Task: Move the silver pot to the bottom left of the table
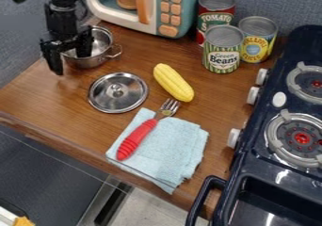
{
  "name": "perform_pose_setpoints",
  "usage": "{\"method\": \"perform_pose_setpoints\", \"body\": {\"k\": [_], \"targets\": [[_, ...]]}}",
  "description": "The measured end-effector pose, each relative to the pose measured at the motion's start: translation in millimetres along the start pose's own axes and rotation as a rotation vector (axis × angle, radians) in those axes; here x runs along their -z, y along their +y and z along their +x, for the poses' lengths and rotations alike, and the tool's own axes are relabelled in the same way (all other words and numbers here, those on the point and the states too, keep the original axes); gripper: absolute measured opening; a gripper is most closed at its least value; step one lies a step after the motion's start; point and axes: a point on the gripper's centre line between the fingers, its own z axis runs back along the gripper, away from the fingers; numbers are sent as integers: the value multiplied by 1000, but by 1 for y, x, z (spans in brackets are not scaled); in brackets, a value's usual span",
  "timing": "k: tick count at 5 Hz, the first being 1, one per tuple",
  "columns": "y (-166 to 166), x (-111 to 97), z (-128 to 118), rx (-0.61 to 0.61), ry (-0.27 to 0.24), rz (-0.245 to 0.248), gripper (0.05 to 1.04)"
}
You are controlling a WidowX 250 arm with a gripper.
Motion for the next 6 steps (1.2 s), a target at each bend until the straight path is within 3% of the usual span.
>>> {"method": "perform_pose_setpoints", "body": {"k": [1,2,3,4,6], "targets": [[0,-2,3,116,-11,2,964],[-2,-12,10,193,-60,32,688],[-5,-12,7,219,-60,34,354],[-3,-11,3,253,-54,28,163],[0,-15,3,290,-50,36,101]]}}
